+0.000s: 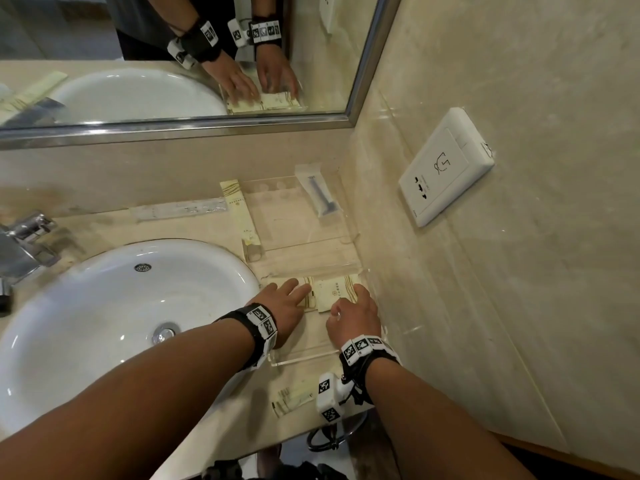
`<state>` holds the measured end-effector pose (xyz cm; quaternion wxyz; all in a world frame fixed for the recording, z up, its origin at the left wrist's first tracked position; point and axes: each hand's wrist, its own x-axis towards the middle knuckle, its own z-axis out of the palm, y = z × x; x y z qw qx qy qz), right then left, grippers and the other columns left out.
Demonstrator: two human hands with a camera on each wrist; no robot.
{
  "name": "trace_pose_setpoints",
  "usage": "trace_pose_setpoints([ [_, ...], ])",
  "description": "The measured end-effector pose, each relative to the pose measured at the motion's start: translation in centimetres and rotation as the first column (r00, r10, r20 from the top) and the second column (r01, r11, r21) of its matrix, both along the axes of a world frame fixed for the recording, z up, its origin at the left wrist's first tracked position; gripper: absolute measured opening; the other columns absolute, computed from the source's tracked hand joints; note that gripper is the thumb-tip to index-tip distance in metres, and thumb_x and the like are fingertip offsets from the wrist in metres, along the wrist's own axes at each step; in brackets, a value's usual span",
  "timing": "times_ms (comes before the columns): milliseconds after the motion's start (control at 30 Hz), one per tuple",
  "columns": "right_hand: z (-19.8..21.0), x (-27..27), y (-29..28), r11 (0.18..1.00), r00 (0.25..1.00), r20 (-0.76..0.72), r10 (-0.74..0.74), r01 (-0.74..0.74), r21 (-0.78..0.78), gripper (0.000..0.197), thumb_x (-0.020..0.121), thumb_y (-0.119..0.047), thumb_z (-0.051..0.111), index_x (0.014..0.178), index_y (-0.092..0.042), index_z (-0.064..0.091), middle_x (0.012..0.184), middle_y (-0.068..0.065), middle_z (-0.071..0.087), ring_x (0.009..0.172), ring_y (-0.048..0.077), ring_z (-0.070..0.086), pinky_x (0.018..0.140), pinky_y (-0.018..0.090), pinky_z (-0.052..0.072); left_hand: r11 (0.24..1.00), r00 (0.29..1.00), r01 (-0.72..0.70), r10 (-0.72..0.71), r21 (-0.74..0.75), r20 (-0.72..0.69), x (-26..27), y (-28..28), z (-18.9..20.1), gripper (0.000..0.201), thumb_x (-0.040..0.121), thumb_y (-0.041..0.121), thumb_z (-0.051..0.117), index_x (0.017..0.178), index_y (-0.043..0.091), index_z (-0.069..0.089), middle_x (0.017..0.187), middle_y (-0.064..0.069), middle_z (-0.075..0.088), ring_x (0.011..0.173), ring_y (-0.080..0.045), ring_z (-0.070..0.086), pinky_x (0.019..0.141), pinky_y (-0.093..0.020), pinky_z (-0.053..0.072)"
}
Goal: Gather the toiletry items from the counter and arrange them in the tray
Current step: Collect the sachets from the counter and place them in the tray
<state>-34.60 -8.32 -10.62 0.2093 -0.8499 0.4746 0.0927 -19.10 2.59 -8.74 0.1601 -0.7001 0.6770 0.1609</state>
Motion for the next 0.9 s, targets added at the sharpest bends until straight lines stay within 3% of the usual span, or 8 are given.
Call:
trace_pose_setpoints([
  [67, 0.0, -0.1, 0.0, 0.998, 0.999, -0.017, 0.029, -0.028, 0.056, 0.025, 0.087, -0.028, 0.062, 0.111, -0.028, 0.068, 0.166, 0.002, 0.014, 0.147, 0.025, 0.025, 0.114, 0.034, 0.032, 0.999, 1.000, 0.004, -0.003, 0.043, -0.006, -0.1, -0.1, -0.3, 0.039, 0.083, 0.020, 0.058, 0.122, 0.018, 0.064, 0.160, -0.004, 0.013, 0.141, -0.035, 0.019, 0.104, -0.048, 0.037],
  [167, 0.0, -0.1, -0.2, 0.994, 0.998, -0.015, 0.066, -0.064, 0.088, 0.030, 0.087, -0.031, 0.061, 0.116, -0.030, 0.067, 0.167, 0.001, 0.012, 0.149, 0.023, 0.021, 0.117, 0.034, 0.029, 0.997, 1.000, -0.017, 0.017, 0.076, -0.007, -0.2, 0.0, -0.3, 0.047, 0.082, 0.021, 0.060, 0.129, 0.020, 0.056, 0.158, -0.003, 0.015, 0.133, -0.037, 0.028, 0.098, -0.048, 0.042],
  [300, -0.1, 0.0, -0.4, 0.992, 0.996, 0.012, 0.088, -0.089, 0.095, 0.024, 0.085, -0.032, 0.061, 0.108, -0.029, 0.067, 0.166, -0.003, 0.017, 0.147, 0.022, 0.024, 0.117, 0.033, 0.029, 0.995, 1.000, 0.025, -0.026, 0.102, 0.013, -0.4, 0.3, -0.1, 0.051, 0.081, 0.027, 0.066, 0.130, 0.030, 0.052, 0.157, -0.005, 0.015, 0.126, -0.037, 0.035, 0.091, -0.047, 0.044],
  [533, 0.1, 0.3, -0.7, 0.986, 0.993, 0.018, 0.117, -0.118, 0.115, 0.019, 0.084, -0.034, 0.061, 0.102, -0.030, 0.066, 0.165, -0.004, 0.020, 0.146, 0.023, 0.023, 0.114, 0.033, 0.031, 0.998, 0.999, -0.006, 0.003, 0.055, 0.052, -0.5, 0.4, 0.2, 0.040, 0.084, 0.026, 0.059, 0.124, 0.019, 0.060, 0.151, -0.005, 0.023, 0.118, -0.033, 0.038, 0.082, -0.042, 0.044],
  [900, 2.3, 1.6, -0.3, 0.984, 0.985, -0.095, 0.146, -0.134, 0.115, 0.024, 0.082, -0.039, 0.054, 0.102, -0.036, 0.067, 0.164, -0.009, 0.020, 0.150, 0.026, 0.014, 0.113, 0.043, 0.033, 0.998, 0.999, -0.039, 0.039, 0.053, -0.017, 0.6, 1.8, 0.9, 0.048, 0.087, 0.022, 0.054, 0.135, 0.026, 0.052, 0.161, -0.002, 0.014, 0.139, -0.032, 0.026, 0.097, -0.046, 0.044],
])
